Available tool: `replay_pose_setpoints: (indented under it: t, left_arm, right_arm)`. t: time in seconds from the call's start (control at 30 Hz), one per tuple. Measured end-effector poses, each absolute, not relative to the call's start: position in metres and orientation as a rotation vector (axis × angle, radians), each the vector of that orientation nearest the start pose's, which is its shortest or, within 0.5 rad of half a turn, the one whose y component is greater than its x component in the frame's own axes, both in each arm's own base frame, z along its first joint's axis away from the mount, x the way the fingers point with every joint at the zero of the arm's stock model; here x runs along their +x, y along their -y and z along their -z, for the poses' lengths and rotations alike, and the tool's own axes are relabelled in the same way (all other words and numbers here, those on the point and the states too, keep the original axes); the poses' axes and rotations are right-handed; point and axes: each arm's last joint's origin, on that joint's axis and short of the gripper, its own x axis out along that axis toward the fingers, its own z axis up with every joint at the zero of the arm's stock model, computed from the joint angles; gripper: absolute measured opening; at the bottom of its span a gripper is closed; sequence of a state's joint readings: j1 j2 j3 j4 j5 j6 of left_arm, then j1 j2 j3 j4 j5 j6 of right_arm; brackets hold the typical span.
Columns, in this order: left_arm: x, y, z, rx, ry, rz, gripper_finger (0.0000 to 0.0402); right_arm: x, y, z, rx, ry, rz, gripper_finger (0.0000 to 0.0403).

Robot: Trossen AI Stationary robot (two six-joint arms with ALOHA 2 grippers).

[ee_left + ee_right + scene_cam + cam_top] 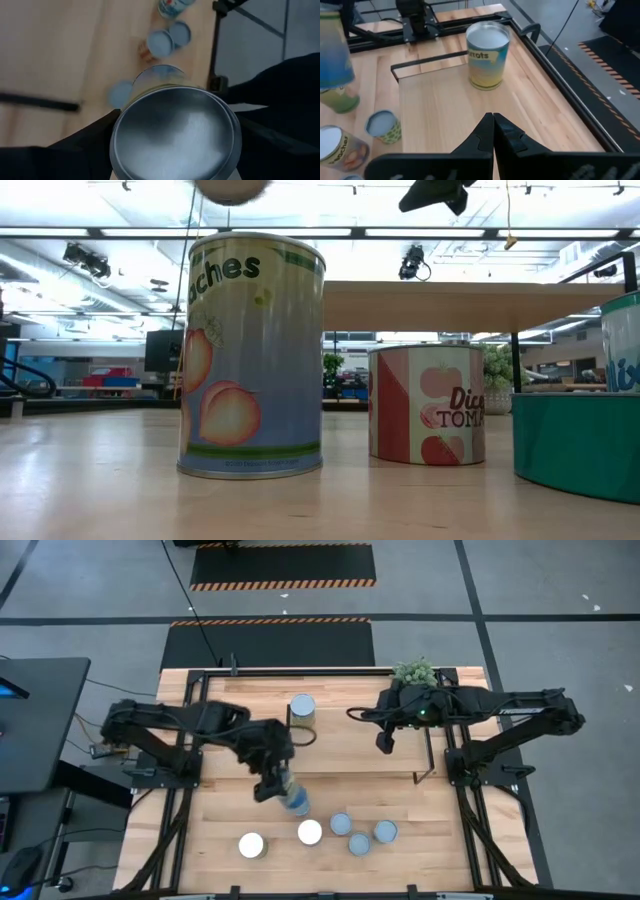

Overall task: Pick and place cans onto a shelf
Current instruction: Put the canned peas on the shelf

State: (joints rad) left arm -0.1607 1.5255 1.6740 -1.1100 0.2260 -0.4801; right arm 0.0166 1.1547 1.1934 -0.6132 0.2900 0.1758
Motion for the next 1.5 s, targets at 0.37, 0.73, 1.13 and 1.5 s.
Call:
replay_pose_setpoints:
  t: [0.37,0.73,1.13,1.5]
  left_arm:
    - [0.327,0.019,-0.398,-0.182,-1.019,0.051,0.0316]
    - [0.338,-0.011,-0.38,0.229,-1.105,0.137,0.0316]
    - [0.352,-0.021,-0.36,0.334,-1.194,0.147,0.0325]
    - [0.351,-0.018,-0.355,0.282,-1.251,0.121,0.0327]
  right_arm:
    - [0.227,0.005,-0.365,0.087,-0.553,0.323,0.0005]
    - [0.227,0.005,-0.366,0.088,-0.544,0.325,0.0005]
    - [0.228,0.005,-0.368,0.097,-0.52,0.333,0.0005]
    - [0.229,0.005,-0.368,0.094,-0.514,0.341,0.0005]
